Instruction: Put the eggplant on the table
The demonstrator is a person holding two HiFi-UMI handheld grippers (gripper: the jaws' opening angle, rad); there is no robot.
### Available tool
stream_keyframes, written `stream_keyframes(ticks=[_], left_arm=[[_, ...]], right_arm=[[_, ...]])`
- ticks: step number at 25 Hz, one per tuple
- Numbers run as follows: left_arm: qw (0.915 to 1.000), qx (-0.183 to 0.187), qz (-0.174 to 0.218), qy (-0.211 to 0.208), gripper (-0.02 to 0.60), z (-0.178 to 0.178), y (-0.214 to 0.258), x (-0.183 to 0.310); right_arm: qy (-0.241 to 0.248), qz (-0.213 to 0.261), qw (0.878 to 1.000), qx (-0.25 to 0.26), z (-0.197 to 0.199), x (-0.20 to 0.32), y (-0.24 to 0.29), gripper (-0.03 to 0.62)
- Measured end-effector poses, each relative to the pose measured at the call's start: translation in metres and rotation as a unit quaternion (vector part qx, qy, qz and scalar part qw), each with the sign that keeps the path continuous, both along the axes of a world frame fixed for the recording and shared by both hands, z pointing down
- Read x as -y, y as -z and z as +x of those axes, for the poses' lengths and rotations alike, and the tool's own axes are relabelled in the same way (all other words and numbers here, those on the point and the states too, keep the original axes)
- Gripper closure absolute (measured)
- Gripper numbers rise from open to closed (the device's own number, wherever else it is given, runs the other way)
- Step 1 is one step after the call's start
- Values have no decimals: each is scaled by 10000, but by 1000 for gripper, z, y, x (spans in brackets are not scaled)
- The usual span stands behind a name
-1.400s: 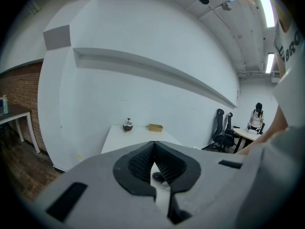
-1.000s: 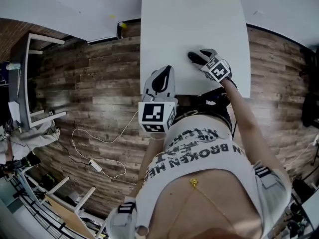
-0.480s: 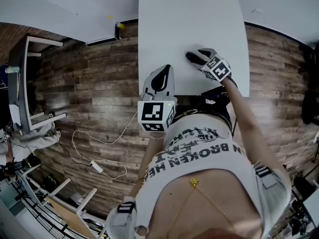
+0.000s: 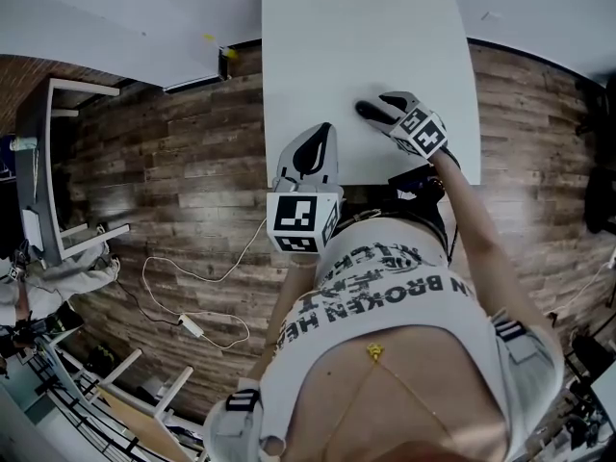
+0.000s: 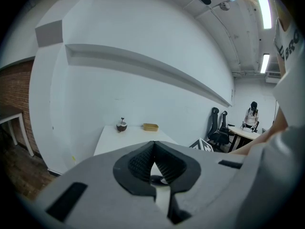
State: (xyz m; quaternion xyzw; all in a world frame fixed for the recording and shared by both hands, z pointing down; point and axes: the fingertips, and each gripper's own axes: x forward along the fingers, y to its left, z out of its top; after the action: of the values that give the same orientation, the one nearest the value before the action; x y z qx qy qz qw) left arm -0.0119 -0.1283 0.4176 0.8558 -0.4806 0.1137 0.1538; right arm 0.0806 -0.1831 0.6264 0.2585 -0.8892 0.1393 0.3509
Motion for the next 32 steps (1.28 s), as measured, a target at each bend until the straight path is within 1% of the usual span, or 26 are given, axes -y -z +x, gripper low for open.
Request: stream_keyframes(ticks=[2,4,9,11,13,17,22,28,32], left_arm=[[10000,7,-6,-21,583,2,0,2],[10000,13,-14,-35,583,3,-1,3],[10000,33,-21,-74,583,5,-3,4],[10000,32,-22,-86,583,6,-2,6],[9999,30,-28,-95,583,6,-2,7],[9999,31,-56,-109,583,6,-5,7],[9998,36,-93,-163,583,7,-8,11],[9997,31,-99,-210,583,7,-8,13],[9997,19,-105,-241,583,9,-9,14]], right_arm=[[22,54,10000,6,2,0,4,353],[51,150,9999,-9,4,1,7,424],[170,366,9992,-79,9,1,14,524],[243,425,9988,-84,9,0,19,556],[326,466,9983,-96,8,-2,24,572],[475,593,9971,-99,5,-7,32,585],[571,966,9936,-85,6,-3,47,586],[589,1326,9890,-275,11,-1,71,586],[455,1580,9864,-5,10,1,94,586]])
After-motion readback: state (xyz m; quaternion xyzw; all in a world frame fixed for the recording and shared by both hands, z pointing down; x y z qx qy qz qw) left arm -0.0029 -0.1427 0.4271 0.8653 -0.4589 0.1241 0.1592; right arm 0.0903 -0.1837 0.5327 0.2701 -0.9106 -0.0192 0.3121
